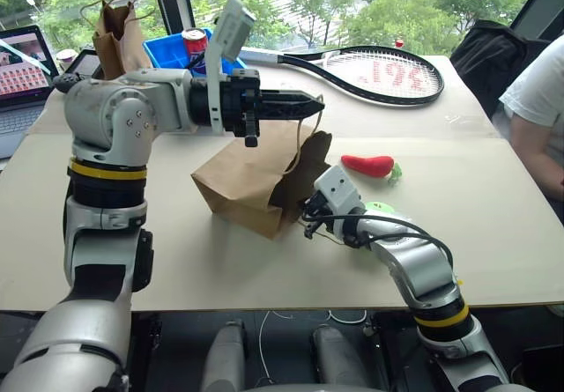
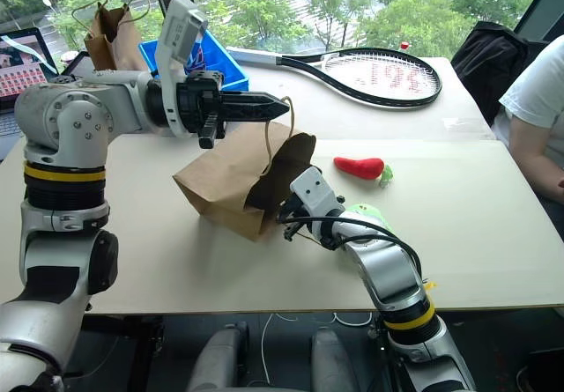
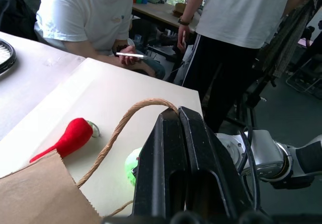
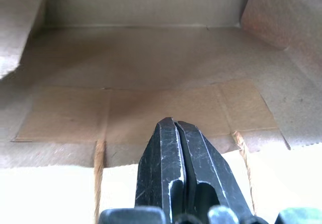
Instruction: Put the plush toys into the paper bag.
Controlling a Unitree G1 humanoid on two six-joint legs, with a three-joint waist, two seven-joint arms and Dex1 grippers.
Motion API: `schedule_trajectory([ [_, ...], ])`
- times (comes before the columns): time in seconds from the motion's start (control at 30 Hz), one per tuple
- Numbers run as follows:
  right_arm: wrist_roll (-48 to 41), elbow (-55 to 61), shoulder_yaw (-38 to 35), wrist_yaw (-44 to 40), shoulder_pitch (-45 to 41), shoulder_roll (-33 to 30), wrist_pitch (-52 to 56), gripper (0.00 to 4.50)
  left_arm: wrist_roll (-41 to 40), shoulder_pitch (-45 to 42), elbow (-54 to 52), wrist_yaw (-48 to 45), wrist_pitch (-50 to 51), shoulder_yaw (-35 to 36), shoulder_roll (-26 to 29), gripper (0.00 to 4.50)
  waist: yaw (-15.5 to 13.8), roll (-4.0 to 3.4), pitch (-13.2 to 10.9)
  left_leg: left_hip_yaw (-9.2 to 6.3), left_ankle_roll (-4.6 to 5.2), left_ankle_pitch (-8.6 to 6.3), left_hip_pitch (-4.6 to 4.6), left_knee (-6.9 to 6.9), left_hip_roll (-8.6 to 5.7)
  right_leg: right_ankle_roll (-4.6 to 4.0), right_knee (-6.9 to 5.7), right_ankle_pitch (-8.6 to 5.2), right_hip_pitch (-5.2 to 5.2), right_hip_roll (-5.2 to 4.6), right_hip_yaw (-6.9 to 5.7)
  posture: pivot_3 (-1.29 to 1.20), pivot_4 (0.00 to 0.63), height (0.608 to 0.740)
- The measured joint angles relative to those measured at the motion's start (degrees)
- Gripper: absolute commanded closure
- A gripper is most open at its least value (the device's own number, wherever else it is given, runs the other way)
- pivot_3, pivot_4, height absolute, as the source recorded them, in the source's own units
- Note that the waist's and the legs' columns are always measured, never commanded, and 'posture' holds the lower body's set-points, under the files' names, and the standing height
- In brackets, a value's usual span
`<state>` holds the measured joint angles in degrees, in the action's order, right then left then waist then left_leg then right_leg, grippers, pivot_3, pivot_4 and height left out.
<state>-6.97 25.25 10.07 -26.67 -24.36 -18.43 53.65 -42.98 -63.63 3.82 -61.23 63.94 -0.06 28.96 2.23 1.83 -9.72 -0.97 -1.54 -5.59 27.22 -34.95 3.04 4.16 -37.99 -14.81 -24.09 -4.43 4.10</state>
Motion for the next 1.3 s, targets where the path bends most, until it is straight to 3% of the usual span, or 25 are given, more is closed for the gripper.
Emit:
schedule_trajectory([
  [0.2,-5.77,5.75,-11.89,0.46,-2.14,-1.69,5.99,1.78,-5.59,3.57,-4.18,5.5,6.51,2.72,-3.56,4.5,-0.36,0.0,0.0,-0.01,0.0,0.0,0.02,-0.02,-0.01,0.0,0.03,0.0,0.04,-0.02,-0.01,0.0,0.15,0.731],
  [0.23,-6.53,6.22,-13.39,0.29,-1.95,-2.97,6.91,1.28,-6.46,3.74,-4.52,6.6,7.56,3.13,-4.02,4.5,-0.42,0.0,0.0,-0.01,0.0,0.0,0.02,-0.02,-0.01,0.0,0.02,0.0,0.03,-0.02,-0.01,0.0,0.15,0.731],
  [0.37,-8.13,7.74,-19.58,-1.52,2.06,-11.78,11.3,0.02,-8.67,3.81,-5.7,9.61,9.76,5.04,-4.08,4.5,-0.88,0.0,0.0,-0.01,0.0,0.0,0.0,-0.01,-0.02,-0.01,0.04,0.0,0.04,-0.02,0.0,0.0,0.15,0.731],
  [0.47,-11.6,8.65,-24.21,-3.56,5.84,-14.28,16.98,0.02,-9.29,3.95,-6.13,10.86,10.26,5.46,-3.91,4.5,-0.91,0.0,0.0,-0.01,0.01,0.0,-0.01,0.0,-0.02,-0.02,0.04,0.0,0.02,-0.01,0.02,0.0,0.15,0.731],
  [0.63,-15.09,10.69,-23.12,-5.3,13.89,-18.06,21.92,0.02,-10.22,4.0,-6.43,11.56,10.35,5.27,-3.85,4.5,-0.96,0.0,0.0,-0.01,0.01,0.0,-0.03,-0.01,-0.03,-0.03,0.05,-0.02,0.04,-0.01,0.02,0.0,0.15,0.731],
  [0.73,-15.08,10.44,-21.69,-3.71,15.8,-16.69,21.57,0.76,-10.35,4.0,-6.42,11.63,10.29,4.95,-3.57,4.5,-0.91,0.0,0.0,-0.02,0.01,0.0,-0.05,-0.02,-0.02,0.03,0.06,-0.06,0.04,0.0,0.02,0.0,0.15,0.731],
  [0.87,-15.05,9.82,-20.96,-2.68,16.99,-16.35,19.14,2.12,-10.38,3.99,-6.37,11.54,10.05,4.38,-3.19,4.5,-1.05,0.0,0.0,-0.03,0.01,0.0,-0.04,-0.02,-0.04,0.06,0.1,-0.07,0.07,-0.01,0.02,0.0,0.15,0.731],
  [1.1,-18.39,9.29,-24.71,-6.87,15.24,-23.7,17.95,4.38,-10.32,3.99,-6.13,10.78,9.68,3.32,-2.42,4.5,-1.19,-0.01,0.0,-0.01,0.01,0.0,-0.03,-0.02,-0.05,0.05,0.14,-0.07,0.06,-0.02,0.04,0.0,0.15,0.731],
  [1.3,-24.18,12.48,-25.17,-7.73,1.12,-26.43,23.35,4.48,-9.82,3.96,-5.92,8.84,7.47,1.21,-2.09,4.5,-0.89,-0.01,0.0,-0.07,0.01,0.0,-0.06,0.07,-0.04,0.01,0.16,-0.07,0.04,0.01,0.02,0.0,0.15,0.731],
])
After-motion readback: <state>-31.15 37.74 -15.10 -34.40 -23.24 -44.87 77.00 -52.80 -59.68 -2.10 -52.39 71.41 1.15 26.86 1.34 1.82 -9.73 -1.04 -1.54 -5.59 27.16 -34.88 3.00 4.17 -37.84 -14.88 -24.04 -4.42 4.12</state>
